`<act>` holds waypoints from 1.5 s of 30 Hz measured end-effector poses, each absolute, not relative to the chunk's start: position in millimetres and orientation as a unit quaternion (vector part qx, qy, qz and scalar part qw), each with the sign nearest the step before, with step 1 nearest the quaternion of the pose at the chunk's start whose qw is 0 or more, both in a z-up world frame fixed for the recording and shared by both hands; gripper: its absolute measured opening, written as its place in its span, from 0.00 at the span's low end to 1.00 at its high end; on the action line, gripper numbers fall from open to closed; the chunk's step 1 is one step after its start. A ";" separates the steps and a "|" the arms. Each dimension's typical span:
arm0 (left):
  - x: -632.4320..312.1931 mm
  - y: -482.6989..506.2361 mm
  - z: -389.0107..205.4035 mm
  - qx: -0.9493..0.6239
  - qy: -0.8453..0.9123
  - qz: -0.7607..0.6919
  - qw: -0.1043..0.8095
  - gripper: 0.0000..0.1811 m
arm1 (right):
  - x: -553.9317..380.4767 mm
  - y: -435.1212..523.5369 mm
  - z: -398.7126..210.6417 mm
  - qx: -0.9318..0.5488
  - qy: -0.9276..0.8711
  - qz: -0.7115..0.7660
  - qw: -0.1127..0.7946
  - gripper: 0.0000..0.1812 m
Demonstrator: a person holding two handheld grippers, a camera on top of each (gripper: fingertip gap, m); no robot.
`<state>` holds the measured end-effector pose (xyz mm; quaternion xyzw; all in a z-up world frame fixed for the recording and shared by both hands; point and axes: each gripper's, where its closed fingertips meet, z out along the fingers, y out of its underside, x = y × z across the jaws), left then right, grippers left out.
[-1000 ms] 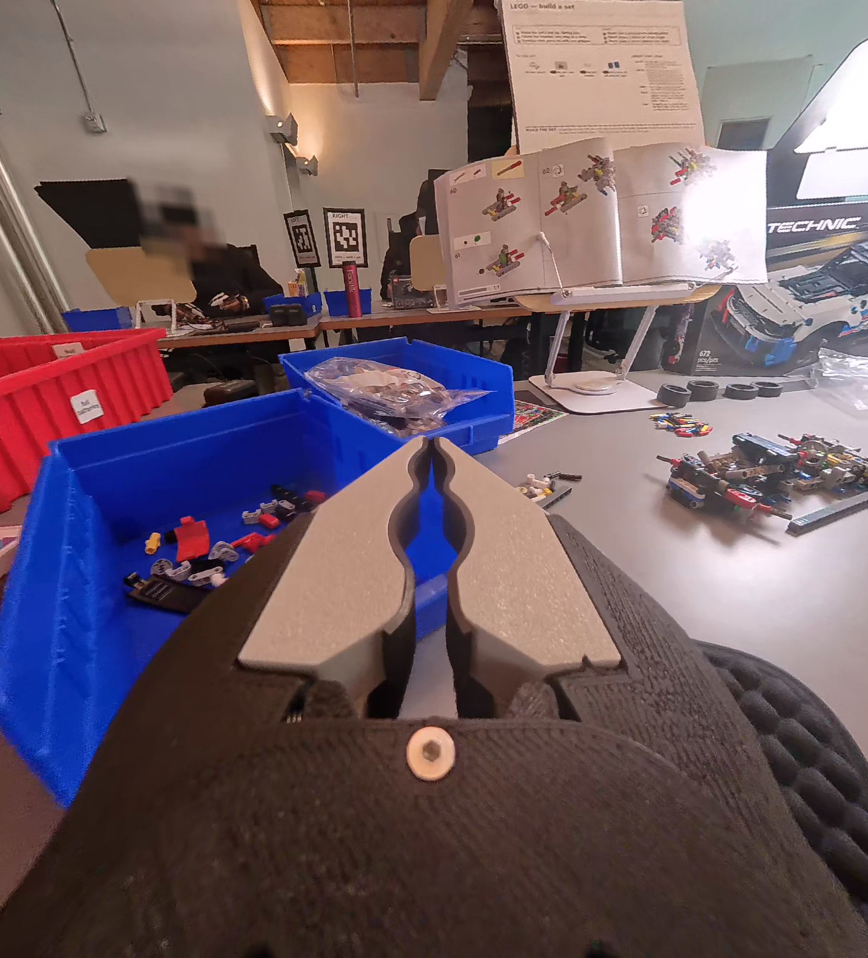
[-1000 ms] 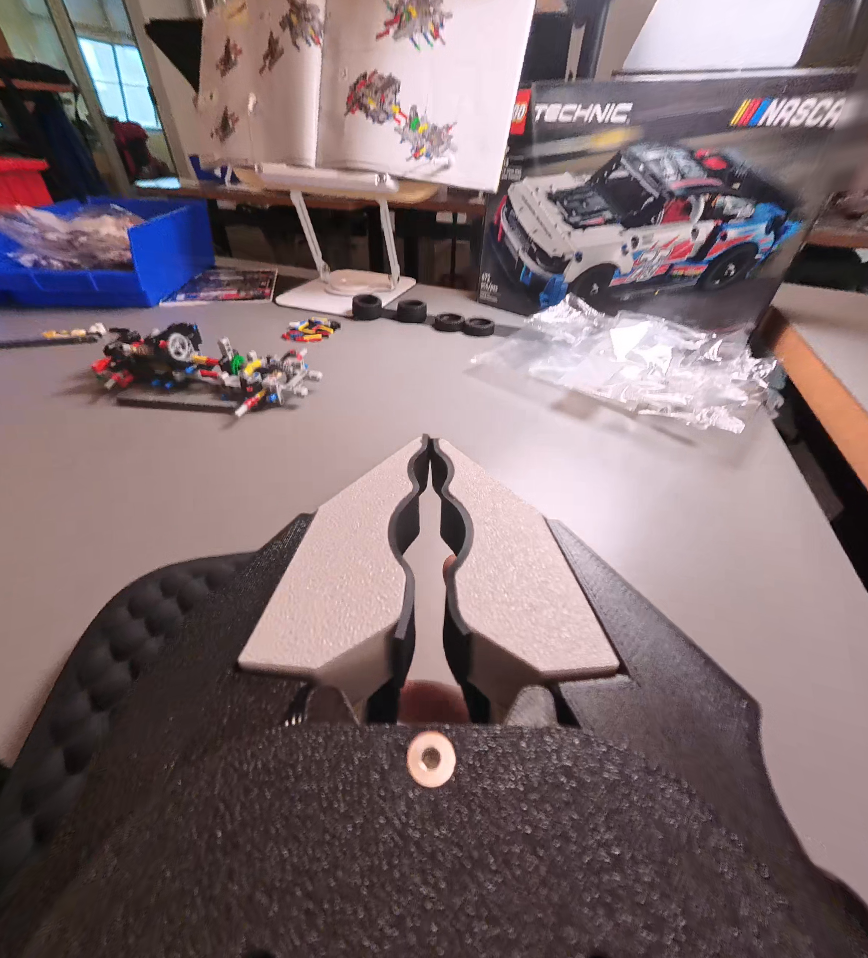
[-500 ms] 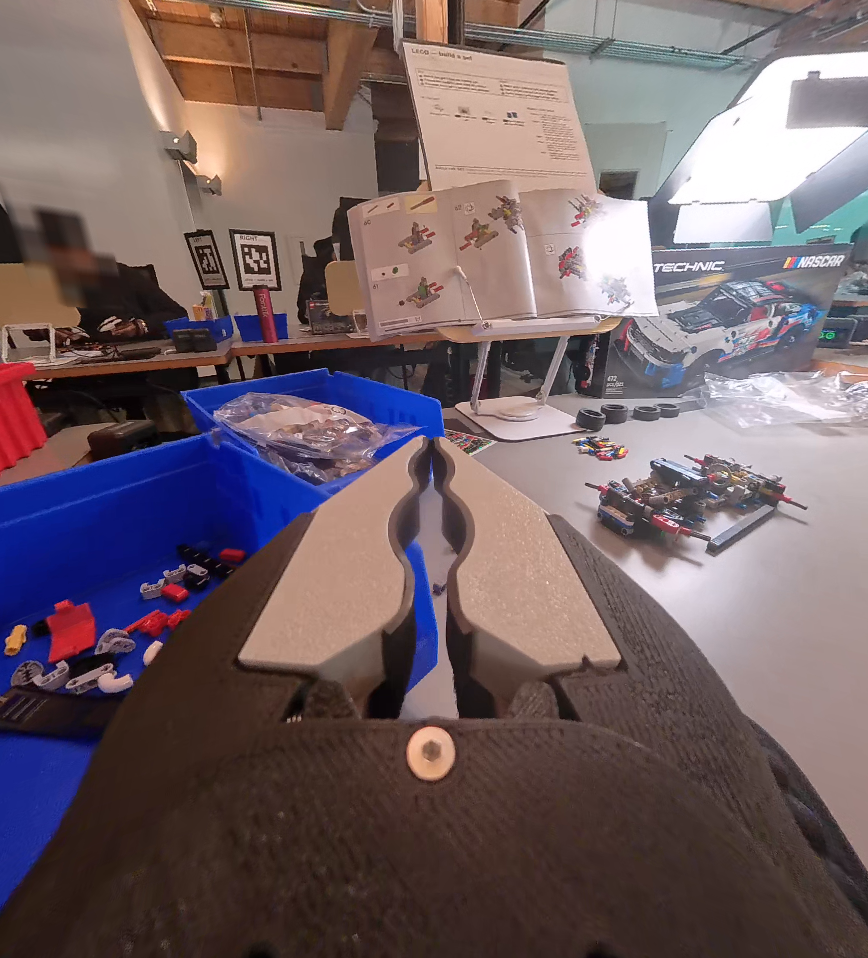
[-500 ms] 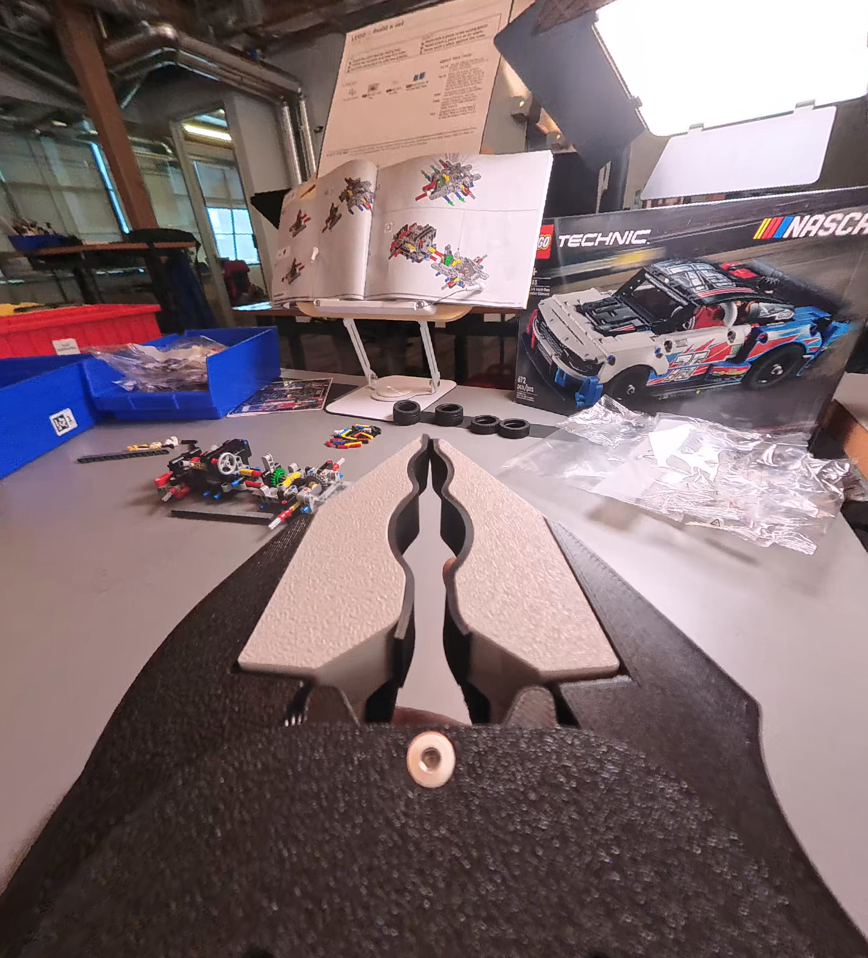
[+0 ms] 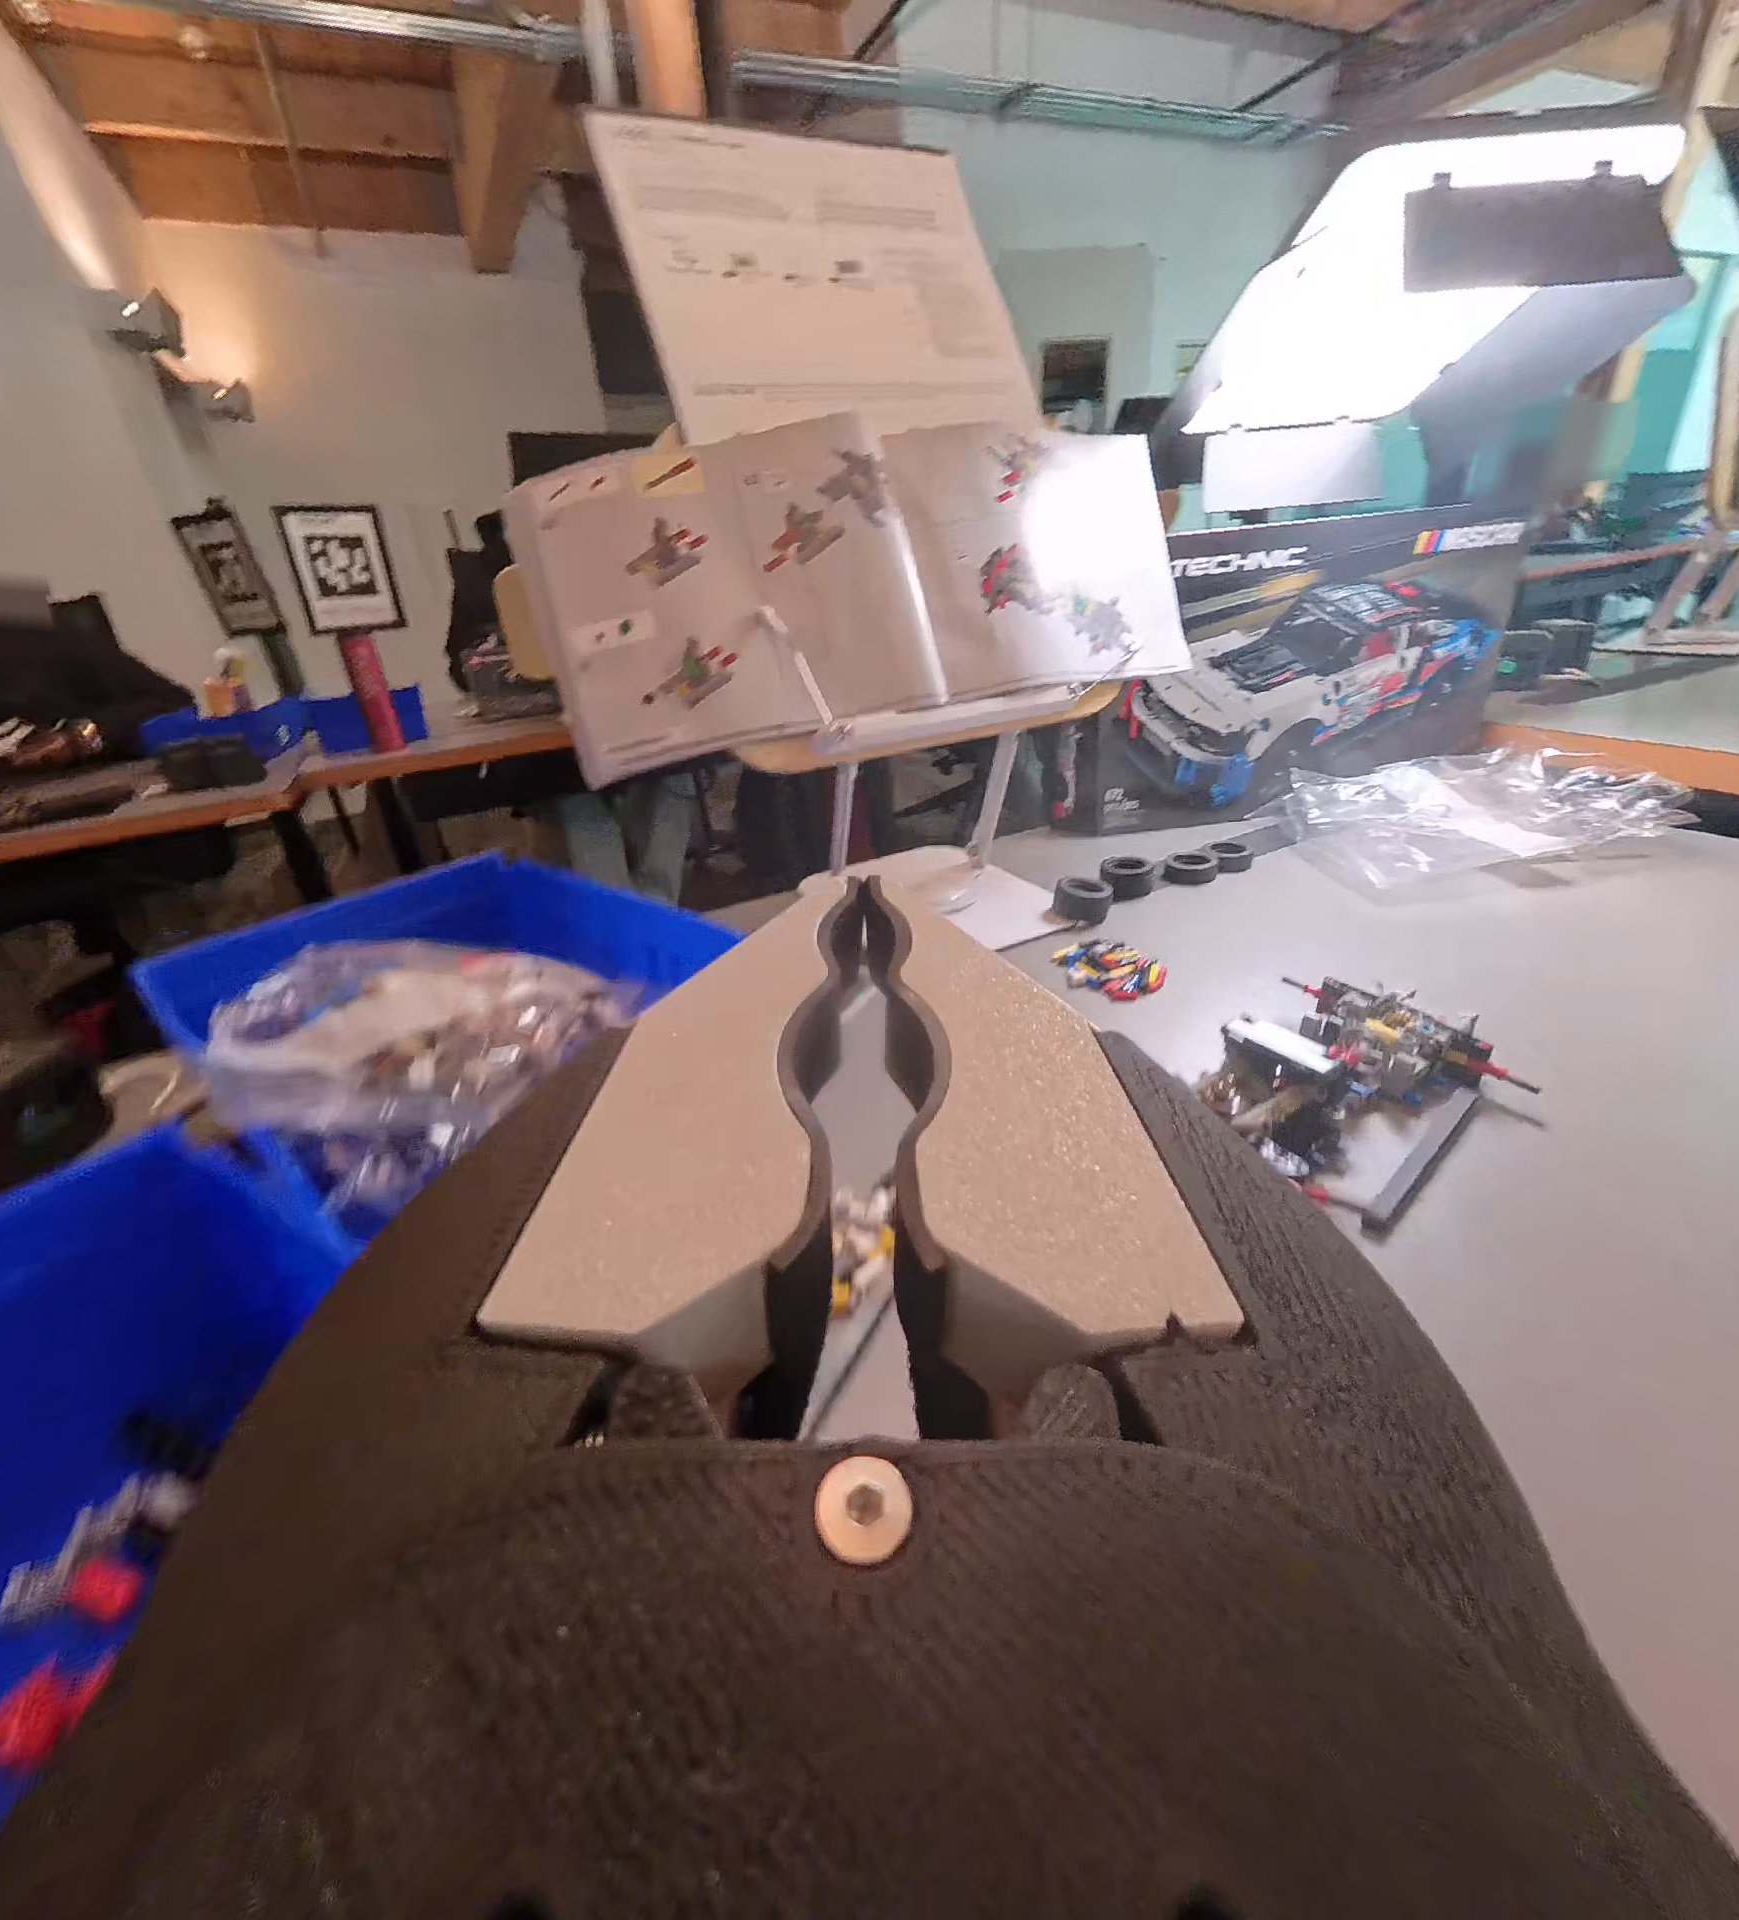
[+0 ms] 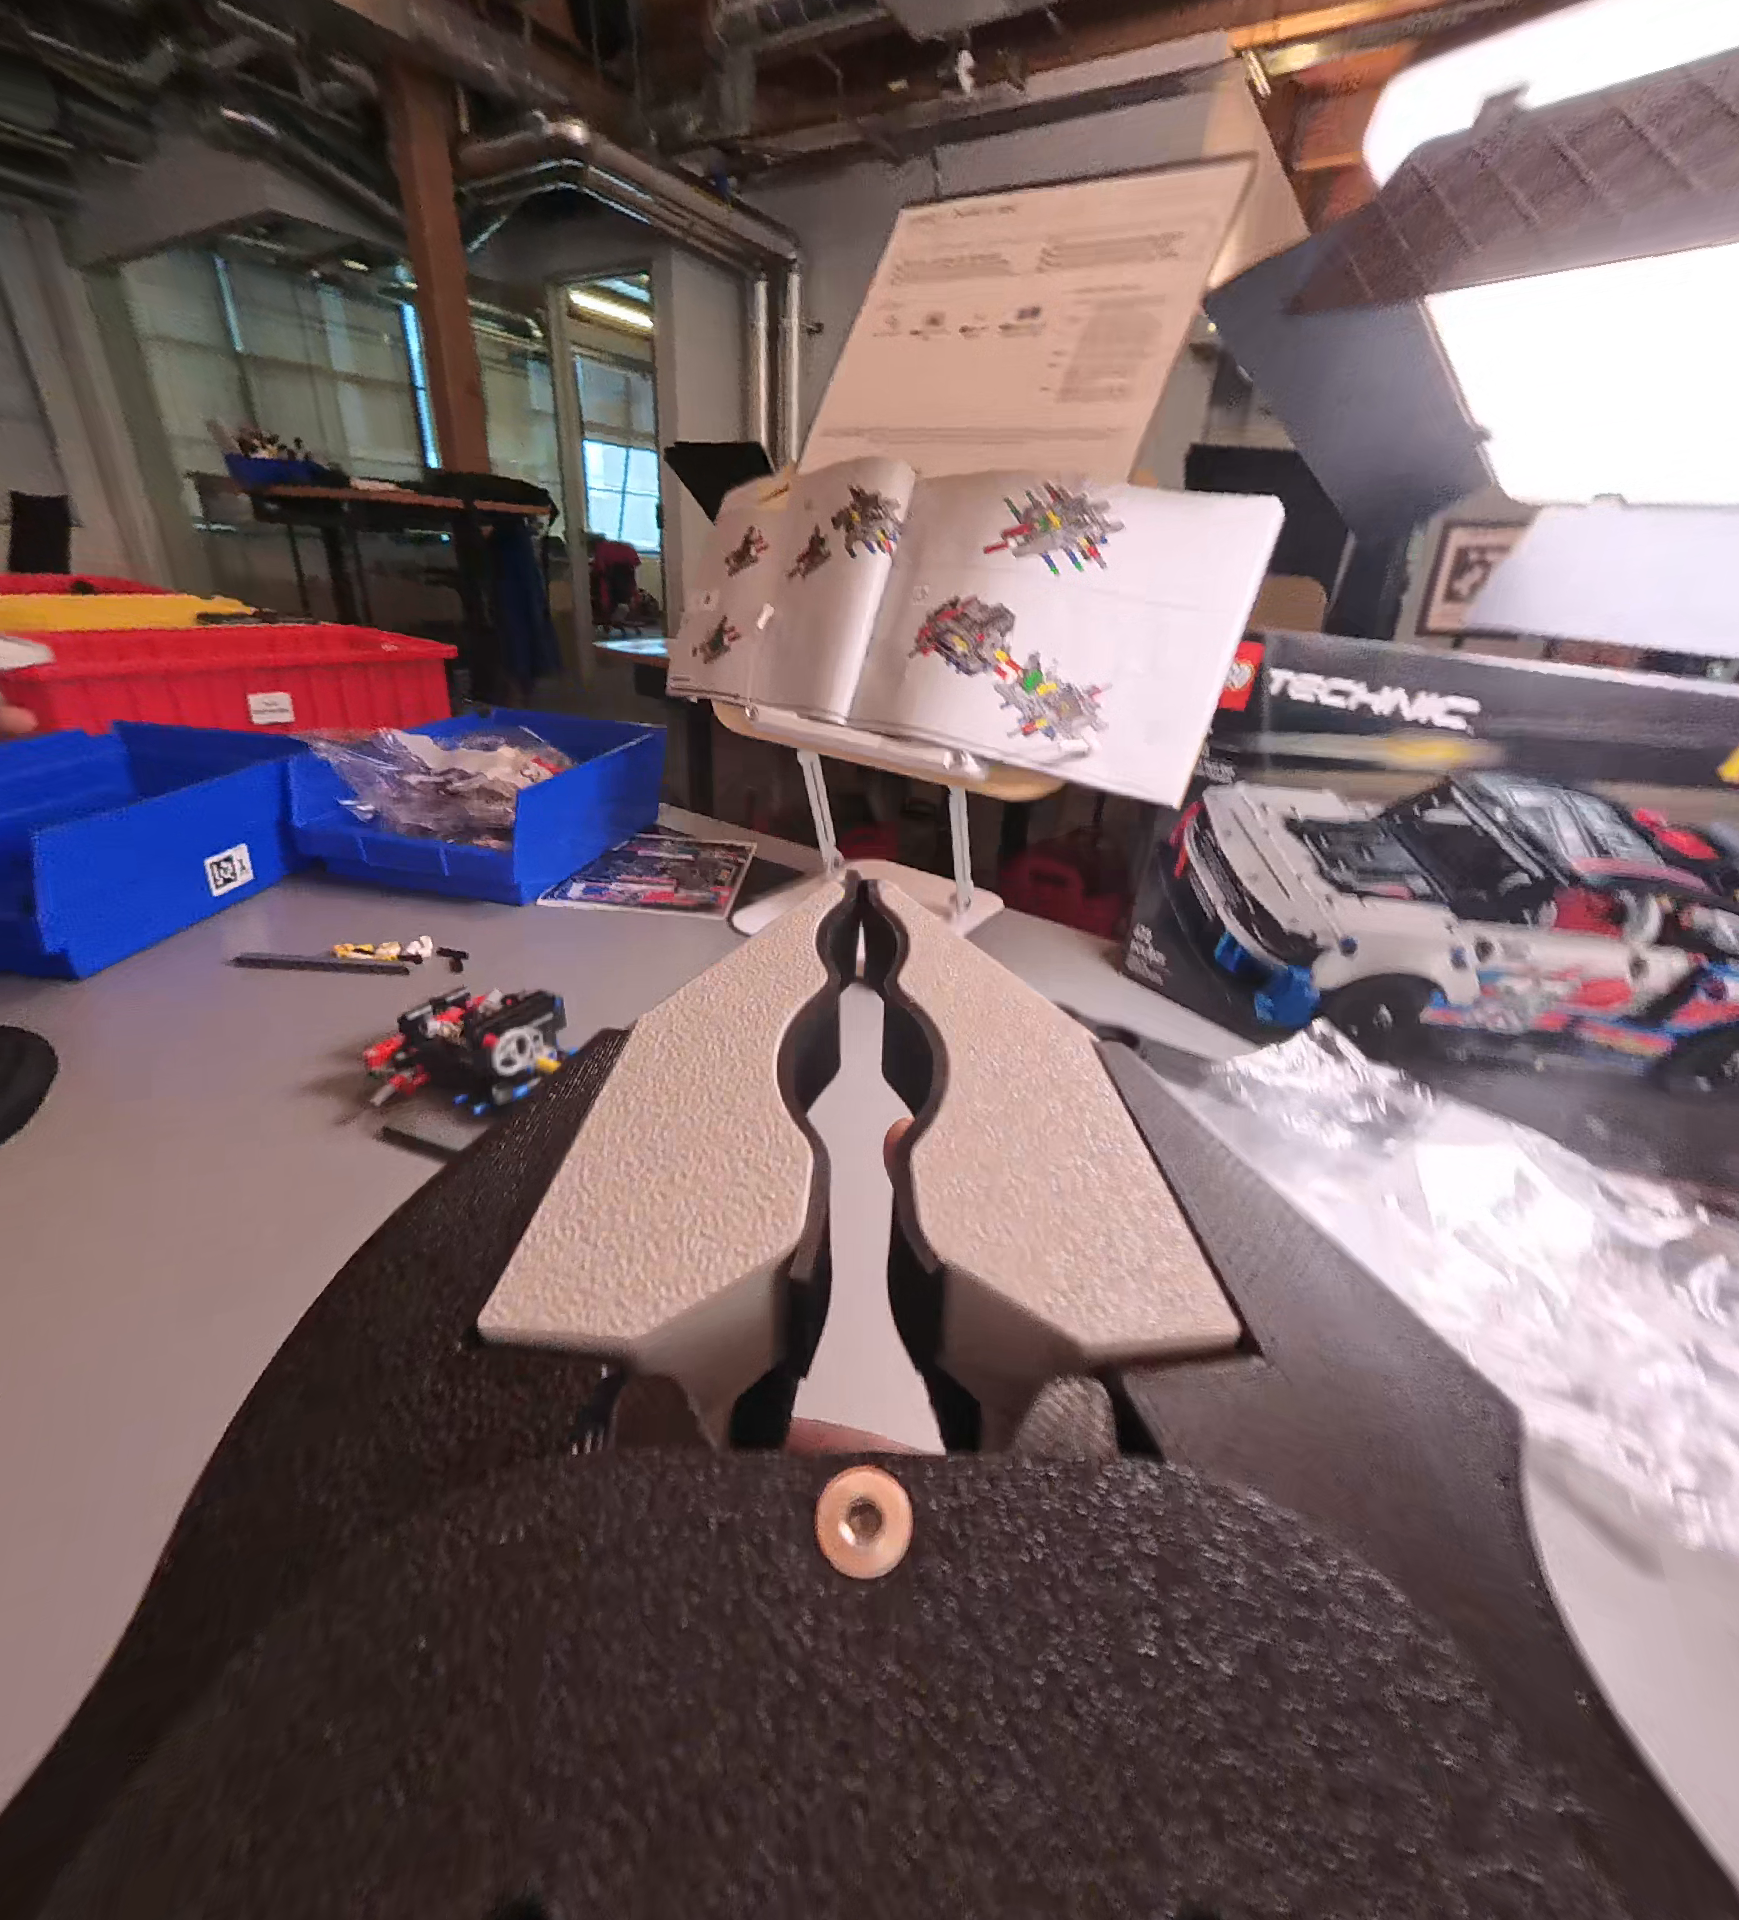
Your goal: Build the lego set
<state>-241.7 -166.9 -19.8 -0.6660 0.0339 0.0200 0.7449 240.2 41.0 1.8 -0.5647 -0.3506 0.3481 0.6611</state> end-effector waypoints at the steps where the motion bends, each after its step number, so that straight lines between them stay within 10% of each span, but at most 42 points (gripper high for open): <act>1: -234.2 -152.2 -8.3 -0.663 0.052 0.018 0.747 0.00 | 224.7 45.4 14.5 -0.554 -0.363 0.349 0.663 0.00; 8: -156.3 -29.1 44.6 -0.636 0.141 -0.055 0.757 0.00 | 93.3 90.3 71.7 -0.522 -0.404 0.406 0.632 0.00; 24: -146.4 59.4 -129.4 -0.752 0.131 -0.082 0.641 0.03 | -28.7 97.9 -95.9 -0.575 -0.490 0.391 0.526 0.05; 37: -118.6 -23.7 -186.6 -0.819 0.378 -0.238 0.359 0.44 | 63.3 76.5 -192.8 -0.584 -0.729 0.267 0.237 0.40; 45: -121.9 -40.4 -224.1 -0.839 0.416 -0.160 0.312 0.42 | 73.2 72.4 -229.3 -0.558 -0.767 0.207 0.240 0.41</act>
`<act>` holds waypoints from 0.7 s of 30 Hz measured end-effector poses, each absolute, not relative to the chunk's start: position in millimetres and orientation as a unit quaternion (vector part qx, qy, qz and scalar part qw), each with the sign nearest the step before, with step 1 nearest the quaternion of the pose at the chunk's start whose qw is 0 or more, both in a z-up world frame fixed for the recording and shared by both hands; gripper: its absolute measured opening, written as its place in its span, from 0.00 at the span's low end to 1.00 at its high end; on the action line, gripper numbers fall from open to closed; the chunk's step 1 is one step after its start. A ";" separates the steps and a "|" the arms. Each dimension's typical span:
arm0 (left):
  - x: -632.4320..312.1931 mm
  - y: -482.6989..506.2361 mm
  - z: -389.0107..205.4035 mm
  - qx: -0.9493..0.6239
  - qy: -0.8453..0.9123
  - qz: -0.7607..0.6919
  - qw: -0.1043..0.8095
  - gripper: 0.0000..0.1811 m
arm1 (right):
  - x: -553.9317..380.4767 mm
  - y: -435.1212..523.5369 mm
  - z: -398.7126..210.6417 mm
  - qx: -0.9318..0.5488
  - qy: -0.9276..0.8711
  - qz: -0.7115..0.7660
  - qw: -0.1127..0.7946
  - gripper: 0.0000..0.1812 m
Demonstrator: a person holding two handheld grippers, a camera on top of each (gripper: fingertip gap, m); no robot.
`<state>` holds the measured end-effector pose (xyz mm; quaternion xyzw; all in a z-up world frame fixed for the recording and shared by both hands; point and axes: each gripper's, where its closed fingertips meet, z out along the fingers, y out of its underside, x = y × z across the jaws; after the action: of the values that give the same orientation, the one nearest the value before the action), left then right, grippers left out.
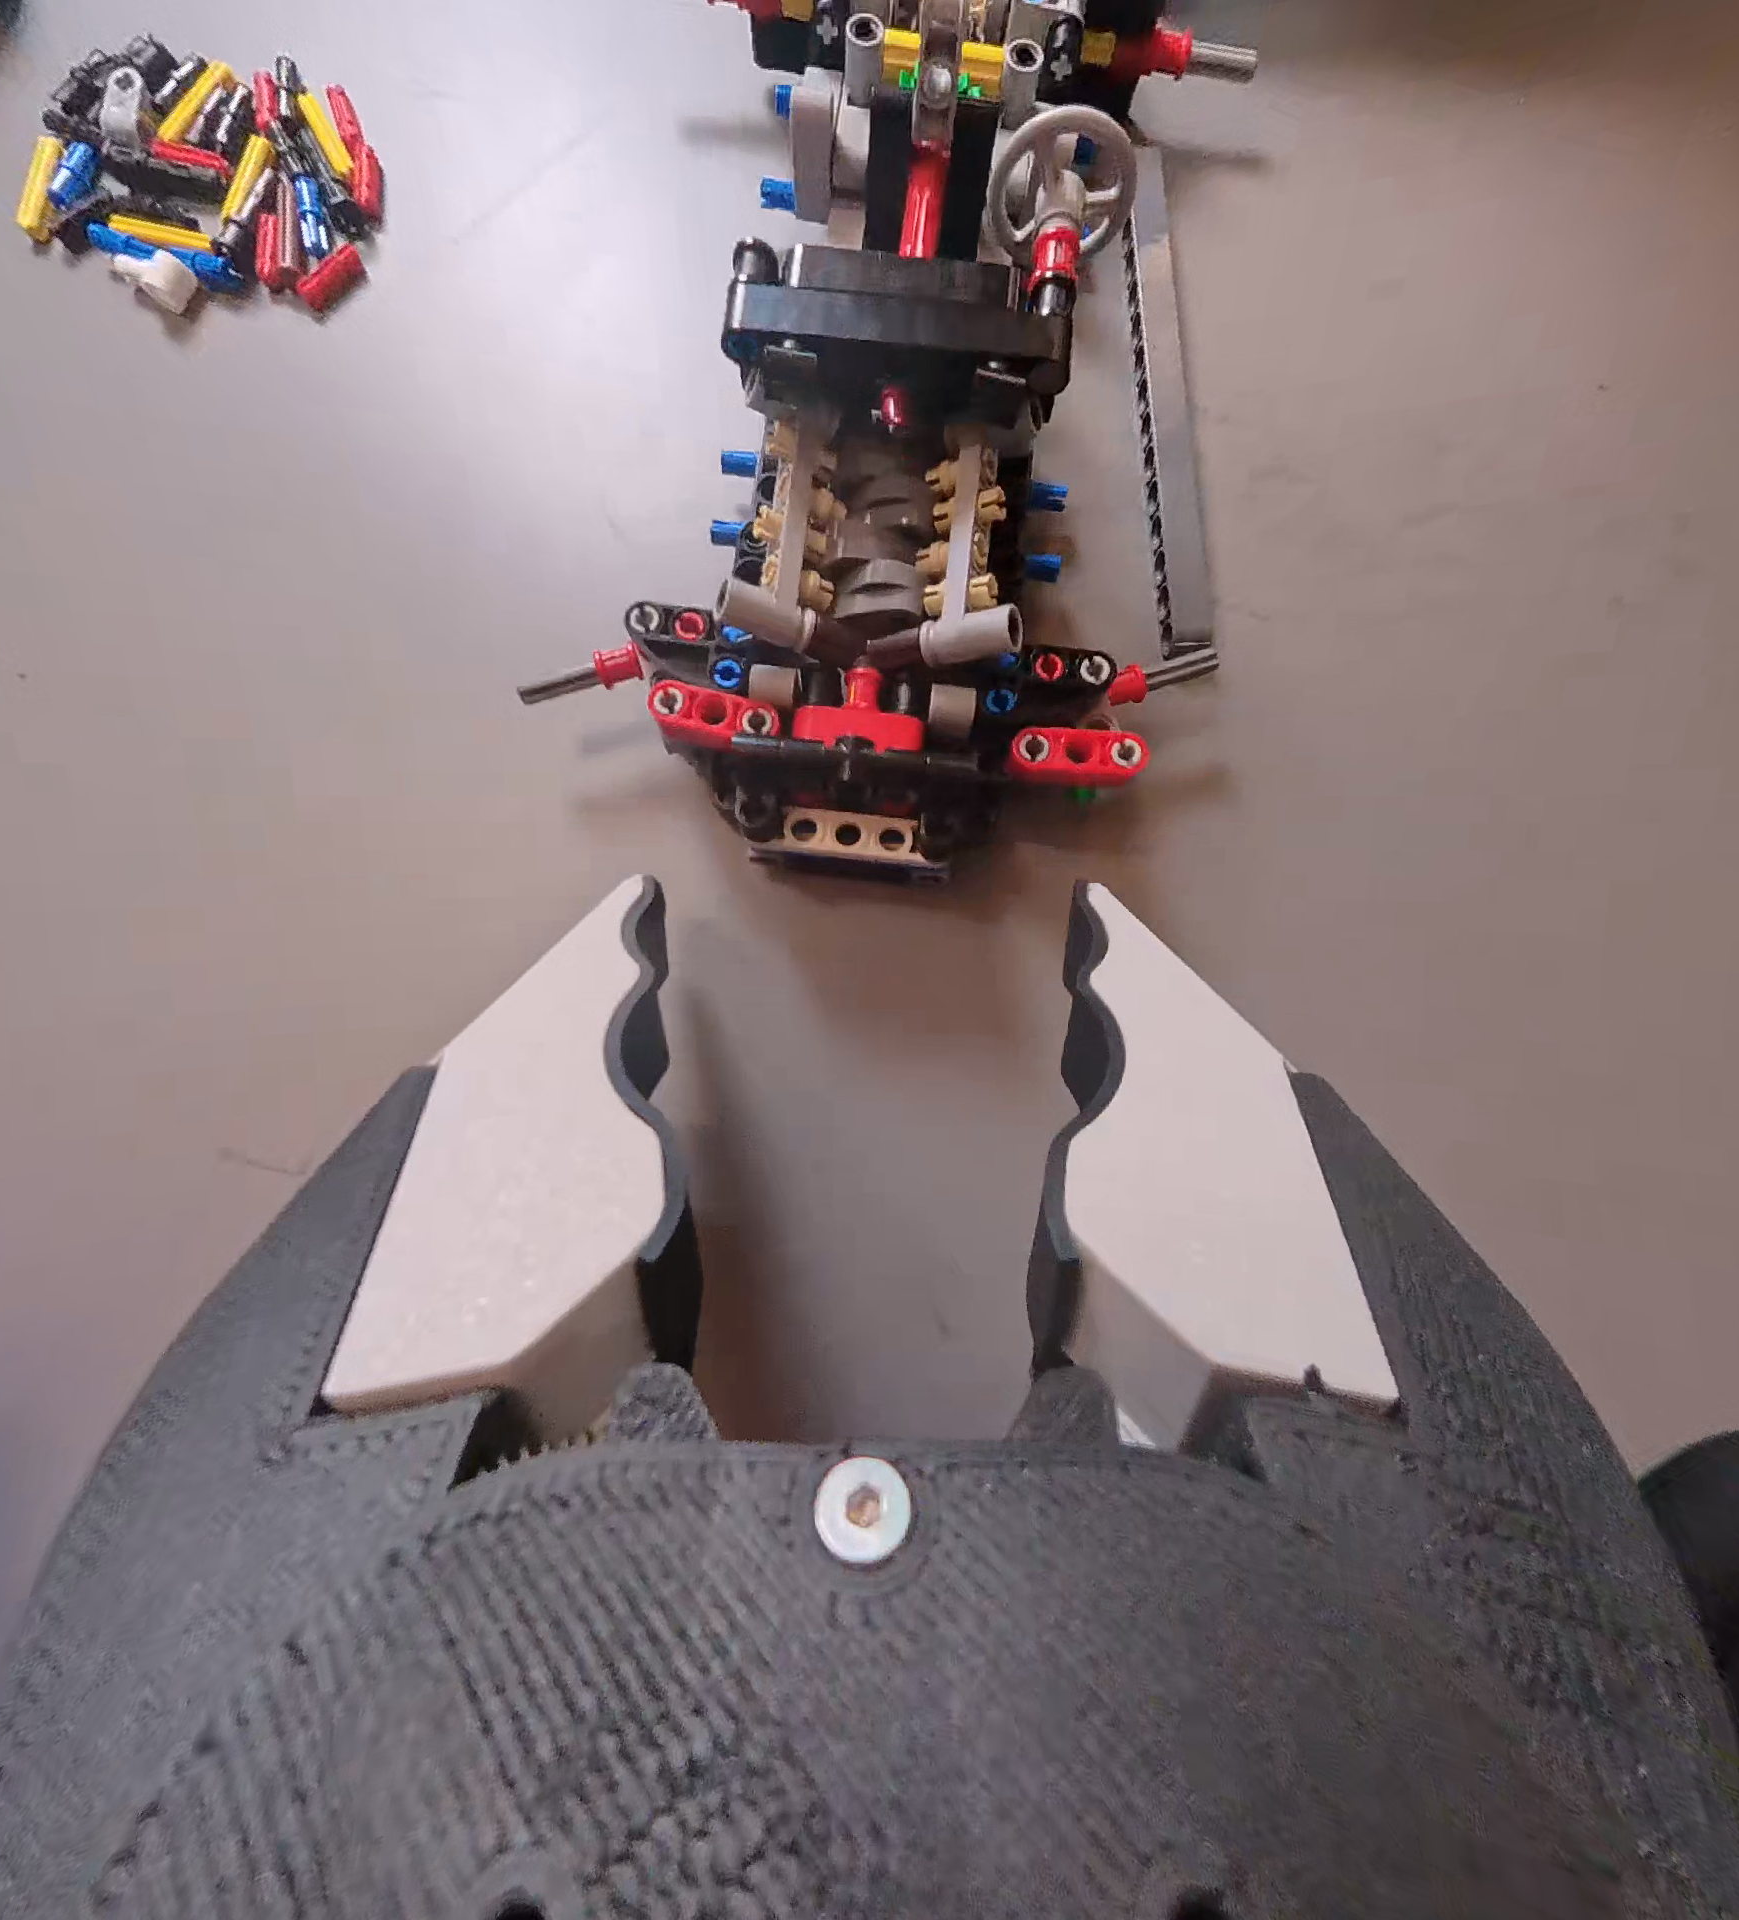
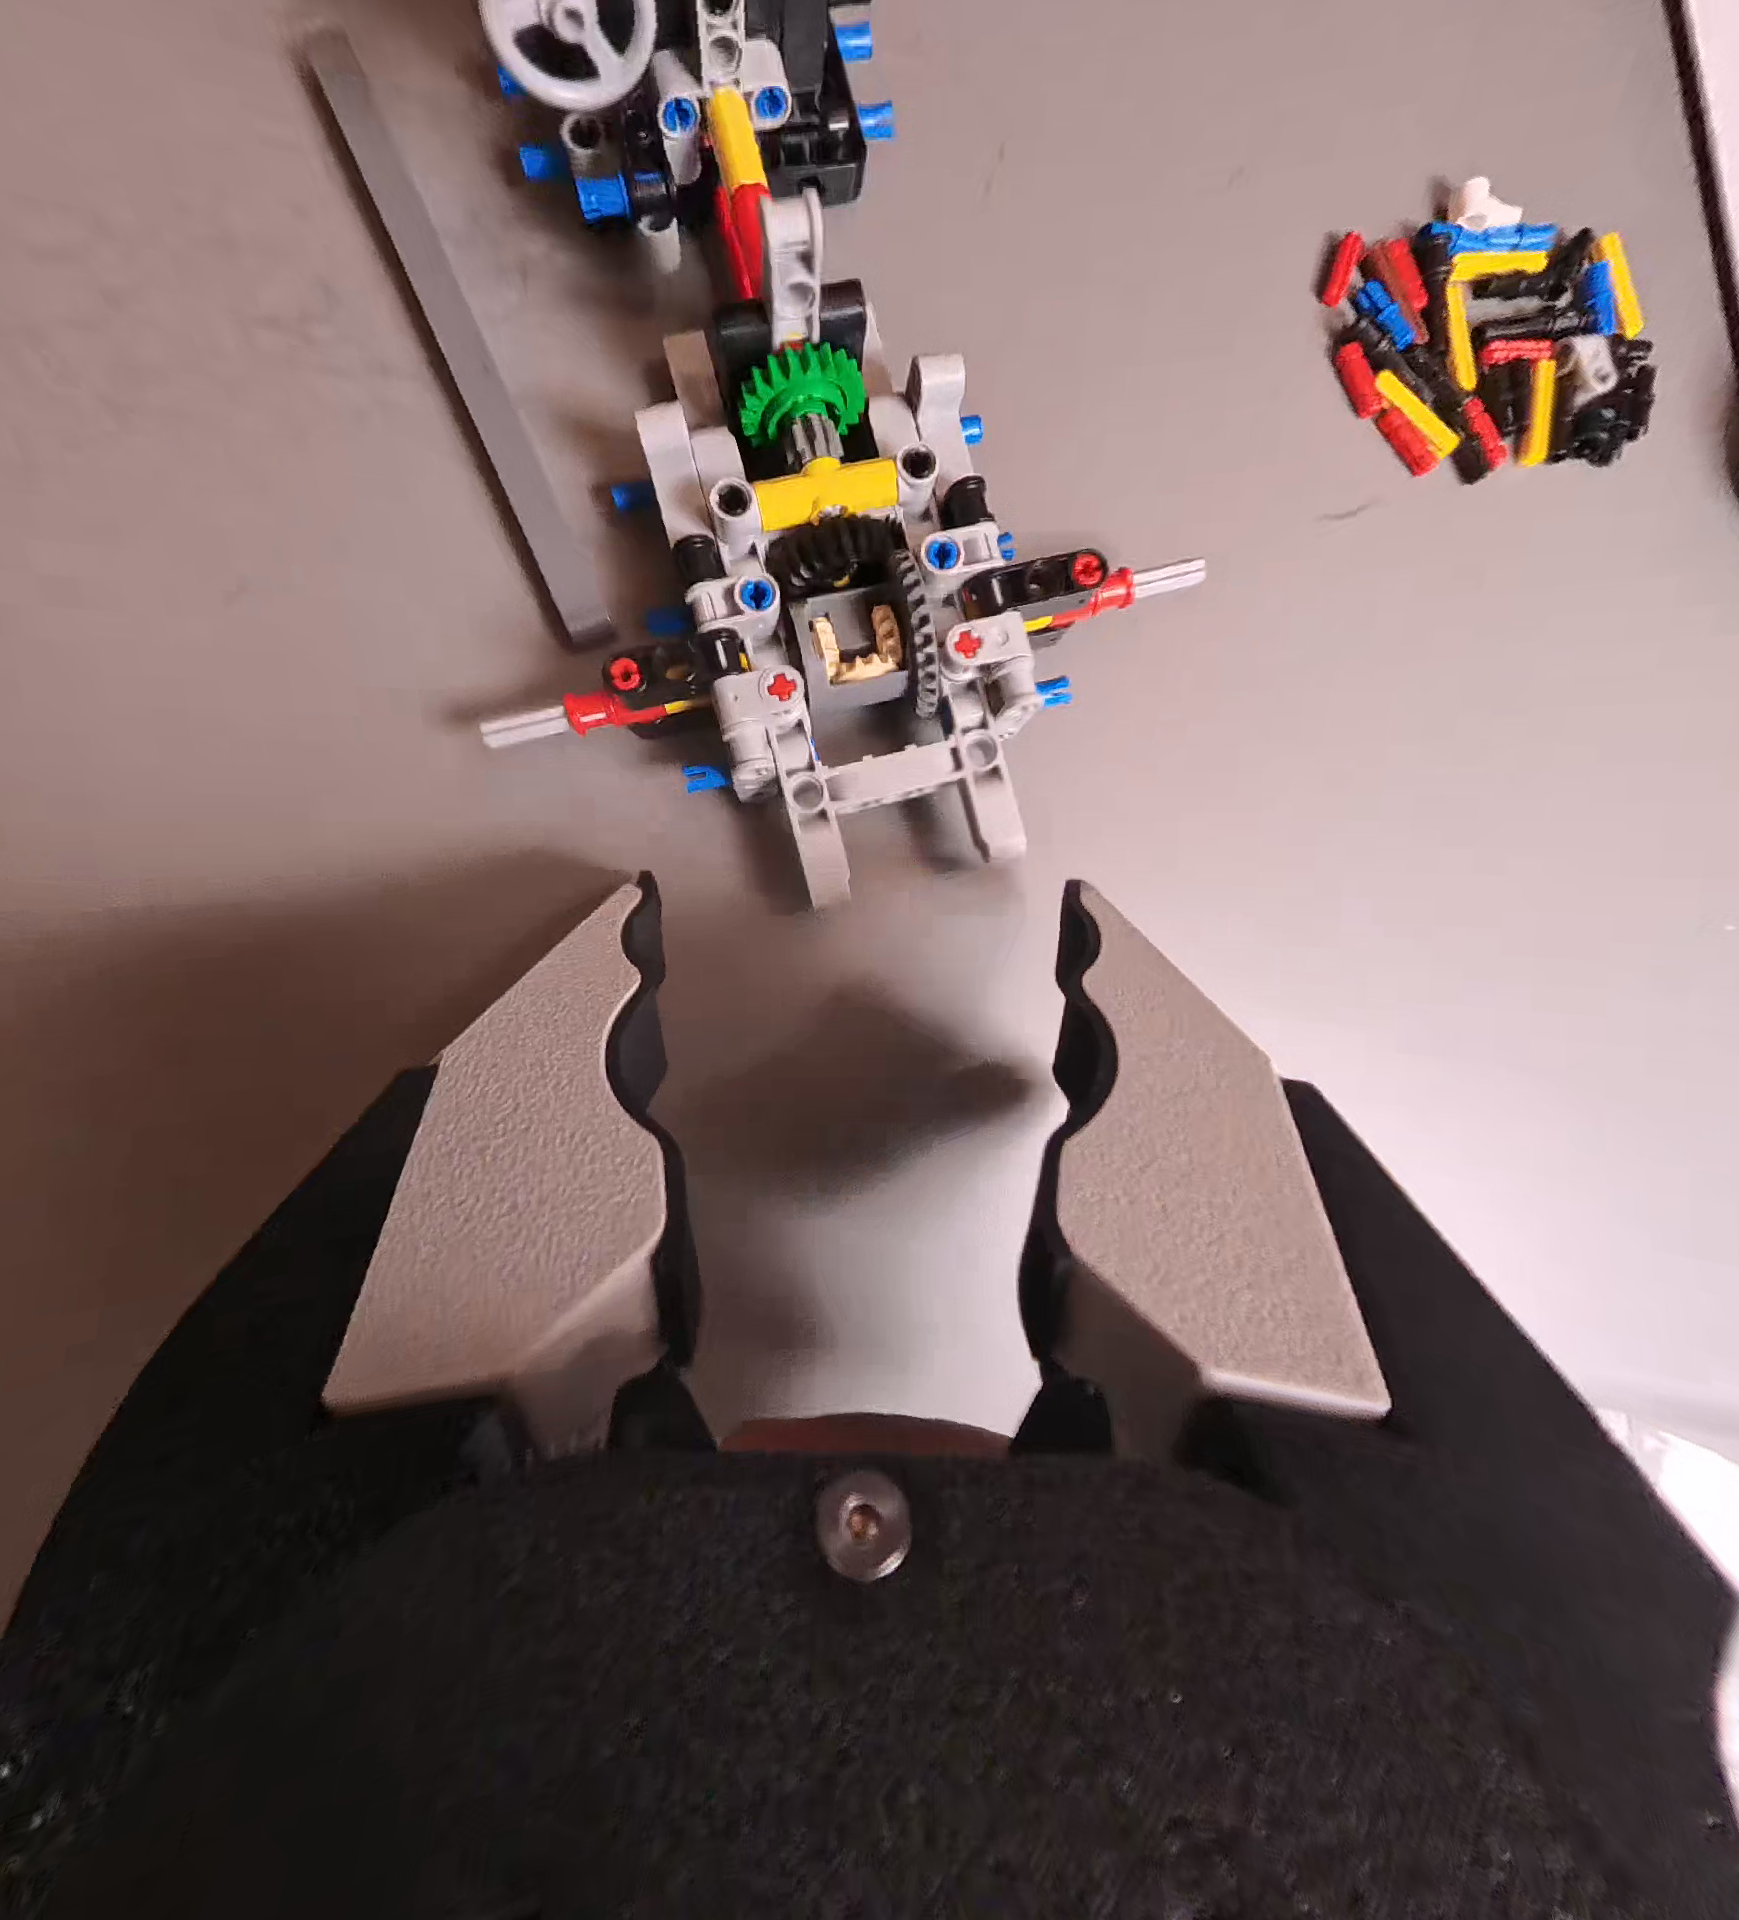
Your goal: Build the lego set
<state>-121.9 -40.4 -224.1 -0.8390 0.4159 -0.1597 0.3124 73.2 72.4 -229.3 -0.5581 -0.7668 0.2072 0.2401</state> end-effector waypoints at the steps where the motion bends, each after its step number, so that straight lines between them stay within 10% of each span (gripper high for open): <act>1: -119.7 -37.2 -225.0 -0.837 0.418 -0.157 0.317 0.41 | 71.1 72.1 -229.0 -0.557 -0.761 0.220 0.252 0.39; 6: -104.5 -22.7 -224.0 -0.817 0.430 -0.182 0.338 0.33 | 62.3 78.5 -229.0 -0.546 -0.763 0.227 0.261 0.23; 21: -150.7 61.7 -222.6 -0.837 0.383 -0.154 0.360 0.27 | 18.0 164.2 -229.9 -0.562 -0.757 0.222 0.248 0.23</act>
<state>-150.7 61.7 -222.6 -0.8368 0.3827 -0.1539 0.3602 18.0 164.2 -229.9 -0.5615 -0.7574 0.2221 0.2483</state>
